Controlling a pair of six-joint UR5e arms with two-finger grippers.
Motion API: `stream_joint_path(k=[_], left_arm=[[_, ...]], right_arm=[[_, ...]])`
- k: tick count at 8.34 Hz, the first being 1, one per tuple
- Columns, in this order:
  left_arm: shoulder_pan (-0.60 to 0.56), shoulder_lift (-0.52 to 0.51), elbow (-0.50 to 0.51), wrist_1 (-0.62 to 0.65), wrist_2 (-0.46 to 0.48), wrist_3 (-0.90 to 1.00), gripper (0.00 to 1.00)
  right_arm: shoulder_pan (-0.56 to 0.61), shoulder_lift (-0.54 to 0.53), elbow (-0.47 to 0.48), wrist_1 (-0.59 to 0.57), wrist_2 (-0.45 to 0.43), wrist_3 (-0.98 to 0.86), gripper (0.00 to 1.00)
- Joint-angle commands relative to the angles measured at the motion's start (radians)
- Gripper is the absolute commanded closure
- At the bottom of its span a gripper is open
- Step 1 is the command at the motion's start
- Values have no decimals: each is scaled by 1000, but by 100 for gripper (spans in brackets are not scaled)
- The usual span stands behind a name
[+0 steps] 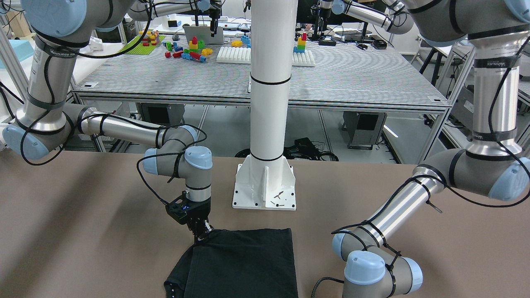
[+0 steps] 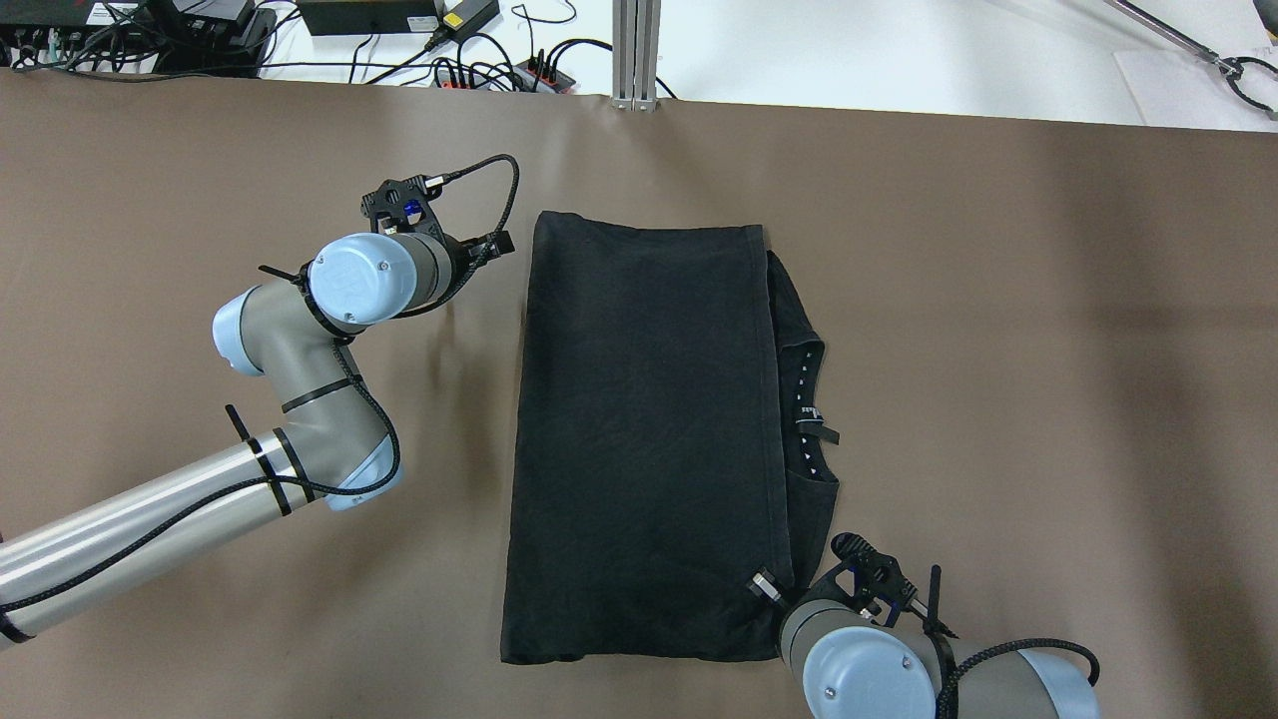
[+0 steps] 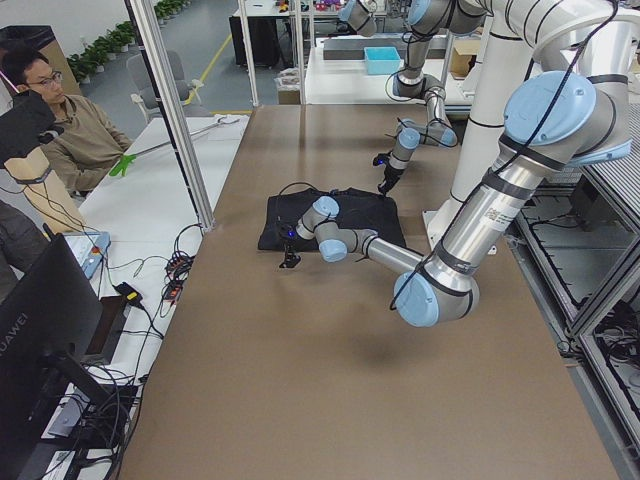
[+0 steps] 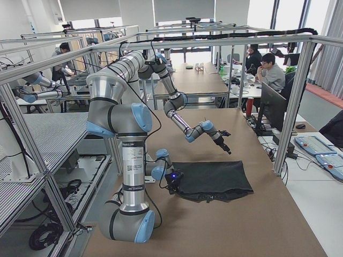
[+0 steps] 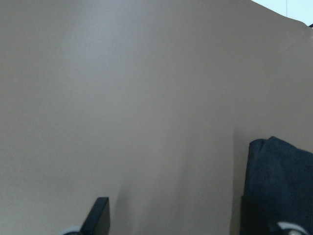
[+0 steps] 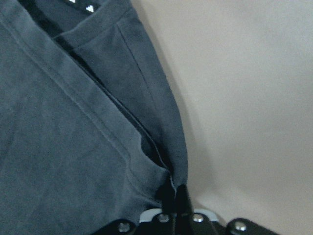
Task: Fold clothes
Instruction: 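Move both grippers to the shirt end nearest the robot and grasp it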
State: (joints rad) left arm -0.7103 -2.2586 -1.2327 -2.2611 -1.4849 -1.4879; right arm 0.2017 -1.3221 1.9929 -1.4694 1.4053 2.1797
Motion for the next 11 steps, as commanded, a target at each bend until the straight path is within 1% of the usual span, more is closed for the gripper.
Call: stream_joint_path(k=[1, 2, 3, 4, 5, 6, 7, 8, 9, 10, 11], left_arm=[[-1, 4, -28, 3, -11, 0, 6], [-1, 8, -57, 5, -12, -3, 6], [0, 61, -155, 6, -21, -50, 6], [5, 155, -309, 6, -105, -154, 6], [70, 271, -471, 6, -132, -245, 6], [154, 359, -576, 6, -74, -329, 6], [254, 417, -640, 8, 16, -422, 5], [338, 447, -669, 8, 70, -501, 5], [410, 456, -669, 8, 104, -573, 6], [467, 464, -668, 6, 135, -604, 7], [538, 467, -665, 6, 190, -609, 11]], right_arm=[[1, -5, 88, -14, 15, 0, 100], [-2, -5, 99, -14, 17, 0, 100], [-2, -17, 131, -12, 15, 2, 100], [-2, -50, 164, -9, 17, 2, 100], [-5, -54, 165, -5, 18, 2, 100], [-7, -51, 161, -2, 21, 3, 100], [-7, -51, 156, -2, 36, 3, 100], [-8, -48, 159, -2, 38, 5, 100], [-10, -45, 156, -2, 38, 5, 100], [-10, -45, 155, -2, 38, 5, 100], [-10, -45, 153, -2, 38, 5, 100]])
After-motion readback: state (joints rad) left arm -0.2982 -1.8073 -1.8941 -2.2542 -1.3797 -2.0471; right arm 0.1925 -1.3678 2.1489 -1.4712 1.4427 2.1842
